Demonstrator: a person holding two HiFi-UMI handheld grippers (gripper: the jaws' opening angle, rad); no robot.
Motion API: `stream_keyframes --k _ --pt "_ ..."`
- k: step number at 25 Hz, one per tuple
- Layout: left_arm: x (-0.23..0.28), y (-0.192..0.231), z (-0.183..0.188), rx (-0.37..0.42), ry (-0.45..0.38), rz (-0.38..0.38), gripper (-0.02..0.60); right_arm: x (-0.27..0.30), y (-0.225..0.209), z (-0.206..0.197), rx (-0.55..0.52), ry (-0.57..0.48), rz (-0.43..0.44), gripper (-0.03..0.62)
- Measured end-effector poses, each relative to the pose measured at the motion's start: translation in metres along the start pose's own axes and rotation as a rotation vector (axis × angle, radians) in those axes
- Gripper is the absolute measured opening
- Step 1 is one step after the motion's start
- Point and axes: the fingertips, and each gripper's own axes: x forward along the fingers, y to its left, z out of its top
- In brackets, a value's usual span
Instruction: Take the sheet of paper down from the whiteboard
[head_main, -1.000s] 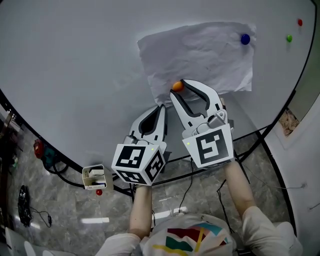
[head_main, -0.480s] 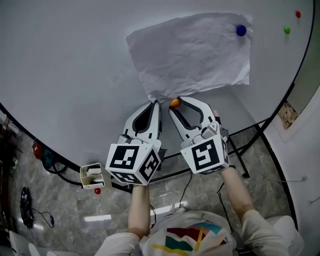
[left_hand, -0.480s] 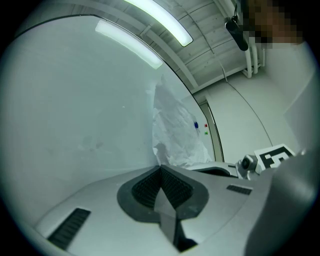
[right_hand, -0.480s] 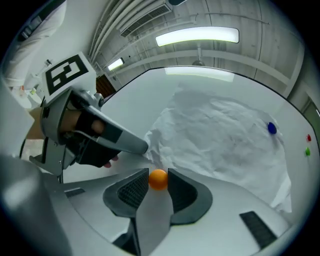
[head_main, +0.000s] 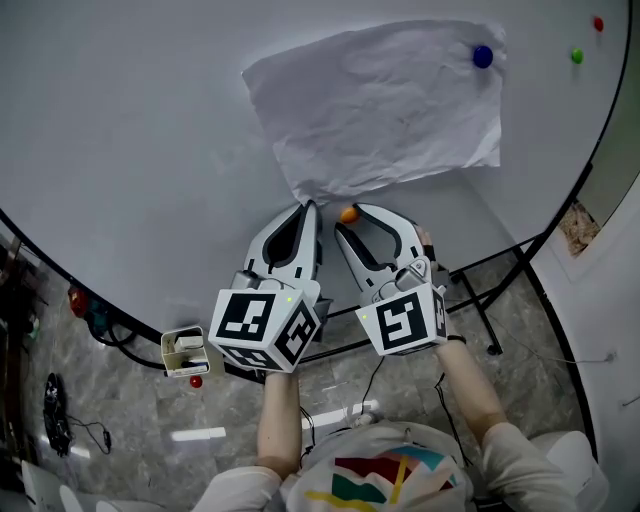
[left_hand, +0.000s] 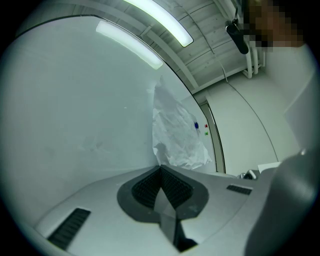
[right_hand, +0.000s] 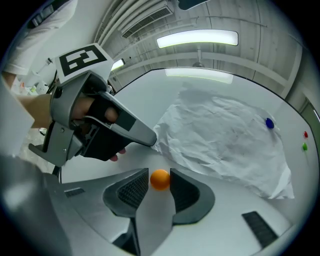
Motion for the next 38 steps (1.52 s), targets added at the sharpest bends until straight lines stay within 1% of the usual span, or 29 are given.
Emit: stream_keyframes --k 7,9,12,14,15,17,18,19,21,23,25,29,38 --pt "0.001 0.001 0.0 0.0 -0.003 0.003 0.046 -0.004 -0.004 0.004 -0.022 -0.018 -0.028 0.124" --pt "0.0 0.001 -0.001 0.0 0.0 0.007 0.046 -0.013 -0.01 0.014 -0.021 -0.043 -0.028 0.124" --pt "0.0 0.001 -0.001 -0.001 0.001 0.013 0.046 -0.032 -0.026 0.036 -0.051 -0.085 -0.014 0.124" --pt "0.0 0.002 -0.001 -0.001 0.003 0.018 0.046 -0.046 -0.045 0.053 -0.06 -0.126 -0.016 0.123" --pt "0.0 0.002 -0.001 -0.001 0.005 0.02 0.046 -0.053 -0.06 0.062 -0.039 -0.157 -0.035 0.123" --pt "0.0 0.001 -0.001 0.0 0.009 0.023 0.046 -0.065 -0.106 0.075 0.066 -0.223 -0.123 0.123" --pt "0.0 0.001 0.0 0.0 0.009 0.023 0.046 -0.07 -0.133 0.079 0.1 -0.239 -0.169 0.123" --pt "0.001 0.001 0.0 0.0 0.008 0.024 0.046 -0.072 -0.159 0.082 0.105 -0.24 -0.203 0.123" --pt "0.001 0.0 0.001 -0.001 0.007 0.029 0.046 -0.071 -0.202 0.084 0.096 -0.226 -0.231 0.123" --pt "0.0 0.0 0.0 -0.001 0.009 0.032 0.046 -0.068 -0.231 0.082 0.096 -0.206 -0.244 0.123" --pt "0.0 0.0 0.0 0.003 0.012 0.035 0.046 -0.064 -0.25 0.08 0.075 -0.176 -0.263 0.123" --pt "0.0 -0.001 0.001 0.008 0.013 0.046 0.046 -0.054 -0.264 0.076 0.056 -0.13 -0.246 0.123" --pt "0.0 -0.002 0.002 0.011 0.009 0.067 0.046 -0.048 -0.266 0.069 0.019 -0.09 -0.242 0.123"
